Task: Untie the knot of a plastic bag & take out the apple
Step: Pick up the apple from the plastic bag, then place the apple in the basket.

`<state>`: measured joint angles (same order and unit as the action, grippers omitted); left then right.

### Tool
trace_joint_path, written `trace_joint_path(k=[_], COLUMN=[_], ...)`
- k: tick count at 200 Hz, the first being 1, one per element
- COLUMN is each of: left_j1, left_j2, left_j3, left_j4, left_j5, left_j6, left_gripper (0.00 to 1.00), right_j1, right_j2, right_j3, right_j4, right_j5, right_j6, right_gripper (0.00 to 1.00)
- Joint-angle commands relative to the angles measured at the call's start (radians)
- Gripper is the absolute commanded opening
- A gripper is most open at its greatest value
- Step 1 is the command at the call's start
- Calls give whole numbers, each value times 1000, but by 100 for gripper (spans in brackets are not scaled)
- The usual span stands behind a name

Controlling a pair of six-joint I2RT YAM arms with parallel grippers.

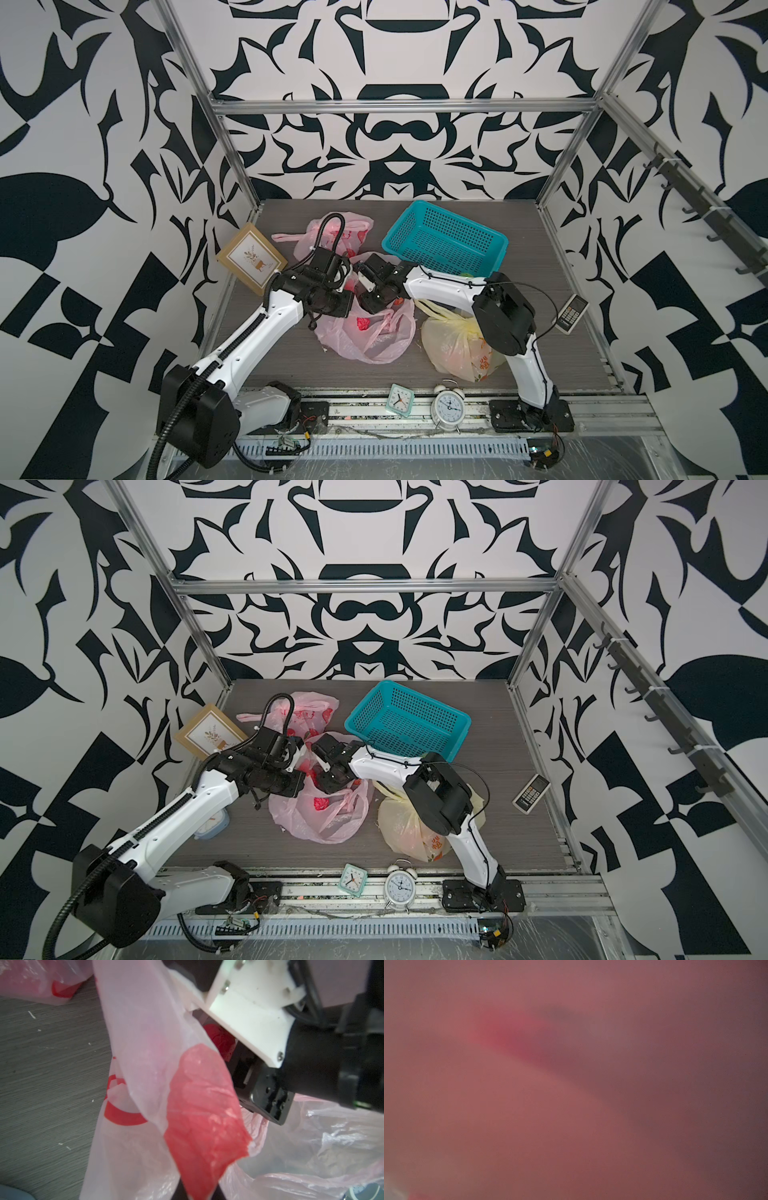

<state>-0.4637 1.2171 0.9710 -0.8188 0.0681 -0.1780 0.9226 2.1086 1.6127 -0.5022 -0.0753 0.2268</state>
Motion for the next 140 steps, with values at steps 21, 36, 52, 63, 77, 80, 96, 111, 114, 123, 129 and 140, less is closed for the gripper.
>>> trace_joint_path(k=[21, 36, 52, 63, 77, 80, 96, 111, 114, 123, 129, 140], left_j1=[4, 3, 4, 4, 3, 4, 4, 3, 3, 3, 4, 4], left_j2=[3, 0, -3, -5, -7, -9, -15, -22, -22, -24, -21, -18], left_j3=[32, 31, 32, 32, 35, 35, 38, 39, 39, 40, 42, 42], left_j4=[-16, -16, -16, -16, -15, -15, 7, 17, 18, 18, 18, 17], left_j5=[-13, -20, -24, -23, -26, -27, -29, -35, -36, -39, -40, -40], left_j6=[12, 12, 12, 11, 9, 7, 7, 8, 7, 8, 8, 7], left_gripper=[0, 0, 0, 0, 0, 0, 0, 0, 0, 0, 0, 0], right_j1=[-1, -9, -27, -45, -68, -73, -116, -190, -207, -255, -289, -346], right_j2=[-217, -283, -361, -415, -482, -498, -559, -578, -579, -576, -571, -554], right_j3=[-64, -88, -128, -159, -201, -210, -243, -251, -254, -270, -284, -316], right_j4=[128, 154, 193, 220, 245, 248, 228, 163, 153, 126, 115, 107], right_j5=[-34, -26, -9, -2, 33, 49, 165, 252, 258, 325, 345, 378], right_j6=[17, 20, 28, 38, 37, 31, 1, -7, -10, -12, -14, -17], right_gripper=[41, 41, 41, 41, 41, 41, 43, 43, 43, 43, 43, 43])
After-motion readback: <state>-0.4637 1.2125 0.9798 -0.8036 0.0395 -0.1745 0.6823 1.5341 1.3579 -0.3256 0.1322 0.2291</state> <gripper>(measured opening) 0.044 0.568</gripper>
